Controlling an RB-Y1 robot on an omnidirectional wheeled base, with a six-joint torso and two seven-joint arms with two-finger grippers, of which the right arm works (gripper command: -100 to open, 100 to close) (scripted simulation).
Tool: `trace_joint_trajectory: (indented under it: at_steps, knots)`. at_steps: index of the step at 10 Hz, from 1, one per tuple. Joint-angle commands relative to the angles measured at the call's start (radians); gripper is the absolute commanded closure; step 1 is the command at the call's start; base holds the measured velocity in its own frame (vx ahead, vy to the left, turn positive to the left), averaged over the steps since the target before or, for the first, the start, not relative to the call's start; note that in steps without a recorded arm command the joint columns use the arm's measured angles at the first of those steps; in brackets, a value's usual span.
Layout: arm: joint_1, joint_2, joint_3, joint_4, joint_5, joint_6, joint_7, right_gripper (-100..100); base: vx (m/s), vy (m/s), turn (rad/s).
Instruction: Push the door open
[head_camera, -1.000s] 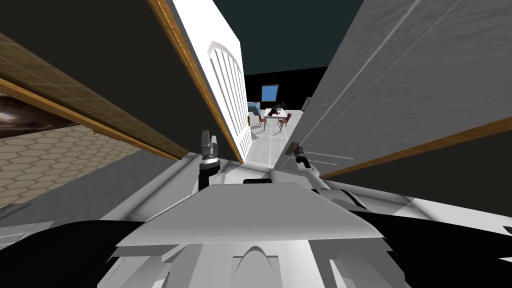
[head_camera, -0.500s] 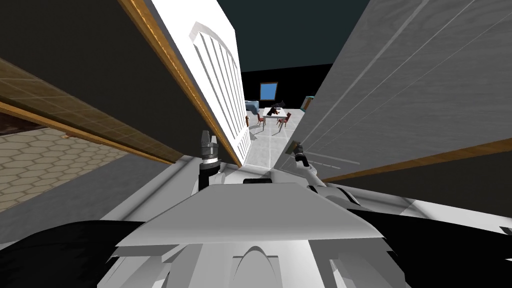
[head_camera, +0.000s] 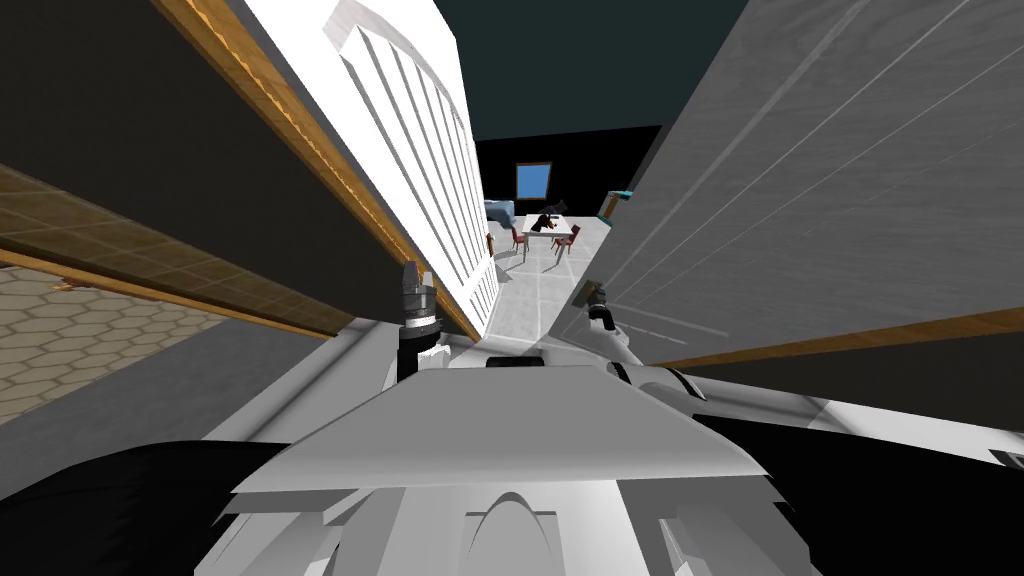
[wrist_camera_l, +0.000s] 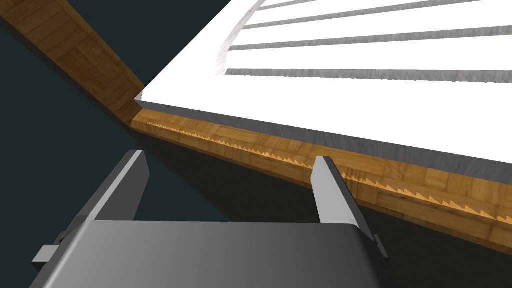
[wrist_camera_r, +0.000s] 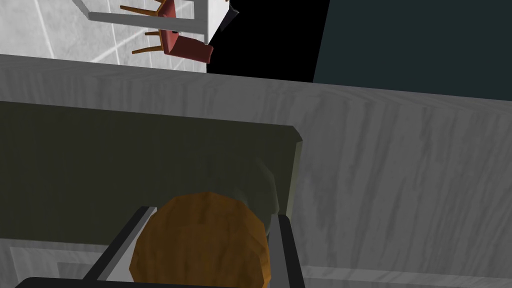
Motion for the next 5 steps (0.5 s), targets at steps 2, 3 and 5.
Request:
trace_joint_trajectory:
  at_steps: [2,3,5]
  knots:
    - [-0.014,0.010,-0.048,0.006,-0.007,-0.001,0.044,100,0.117,-0.011,-0.048]
    - [-0.014,0.010,-0.048,0.006,-0.007,-0.001,0.044,100,0.098,0.003,-0.028]
    - [-0.032,0.026,-0.077,0.023,-0.011,-0.002,0.076,100,0.122,0.003,-0.065]
